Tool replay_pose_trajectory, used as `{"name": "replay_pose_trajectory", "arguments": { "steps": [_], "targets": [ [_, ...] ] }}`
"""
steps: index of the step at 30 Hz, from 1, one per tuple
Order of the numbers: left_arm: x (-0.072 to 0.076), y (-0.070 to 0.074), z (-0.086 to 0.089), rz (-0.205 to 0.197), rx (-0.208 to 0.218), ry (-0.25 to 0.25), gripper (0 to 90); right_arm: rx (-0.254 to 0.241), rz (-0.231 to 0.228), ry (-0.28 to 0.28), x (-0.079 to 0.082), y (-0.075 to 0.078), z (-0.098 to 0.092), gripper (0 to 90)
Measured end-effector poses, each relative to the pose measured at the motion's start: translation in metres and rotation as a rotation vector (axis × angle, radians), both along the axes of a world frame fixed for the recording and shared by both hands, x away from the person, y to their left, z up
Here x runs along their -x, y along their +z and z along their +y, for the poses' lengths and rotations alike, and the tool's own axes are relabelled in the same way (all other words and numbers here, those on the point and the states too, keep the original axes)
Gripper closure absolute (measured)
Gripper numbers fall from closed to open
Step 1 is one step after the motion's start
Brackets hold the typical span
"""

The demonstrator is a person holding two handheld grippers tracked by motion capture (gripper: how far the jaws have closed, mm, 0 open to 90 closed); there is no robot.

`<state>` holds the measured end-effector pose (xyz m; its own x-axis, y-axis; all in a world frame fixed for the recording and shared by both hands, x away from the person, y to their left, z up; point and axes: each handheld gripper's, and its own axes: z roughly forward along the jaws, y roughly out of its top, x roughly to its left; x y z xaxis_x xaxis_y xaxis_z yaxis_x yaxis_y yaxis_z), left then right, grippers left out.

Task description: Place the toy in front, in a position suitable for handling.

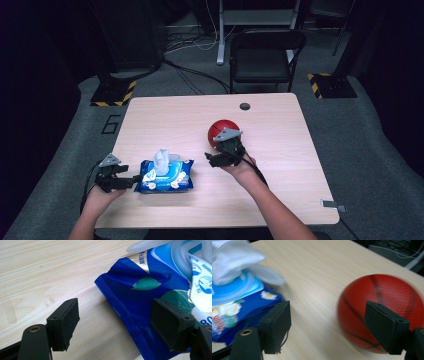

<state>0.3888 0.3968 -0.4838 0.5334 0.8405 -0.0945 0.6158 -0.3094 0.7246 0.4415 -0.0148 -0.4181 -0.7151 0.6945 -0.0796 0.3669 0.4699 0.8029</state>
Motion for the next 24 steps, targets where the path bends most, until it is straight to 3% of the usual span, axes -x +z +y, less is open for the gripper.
{"name": "replay_pose_trajectory", "arguments": {
  "steps": [4,5,15,24],
  "targets": [
    [0.0,0.0,0.0,0.006,0.006,-0.006,23.3,-0.017,-0.006,-0.054,-0.012,0.012,-0.013,19.7],
    [0.0,0.0,0.0,0.006,0.007,-0.008,23.2,-0.01,-0.006,-0.072,-0.022,0.014,-0.019,19.4],
    [0.0,-0.001,0.0,0.008,0.017,-0.009,23.2,-0.006,0.029,-0.171,-0.067,0.018,-0.023,17.9],
    [0.001,-0.001,0.001,0.01,0.016,-0.013,23.3,0.03,0.056,-0.186,-0.084,0.013,-0.015,18.3]
  ]
}}
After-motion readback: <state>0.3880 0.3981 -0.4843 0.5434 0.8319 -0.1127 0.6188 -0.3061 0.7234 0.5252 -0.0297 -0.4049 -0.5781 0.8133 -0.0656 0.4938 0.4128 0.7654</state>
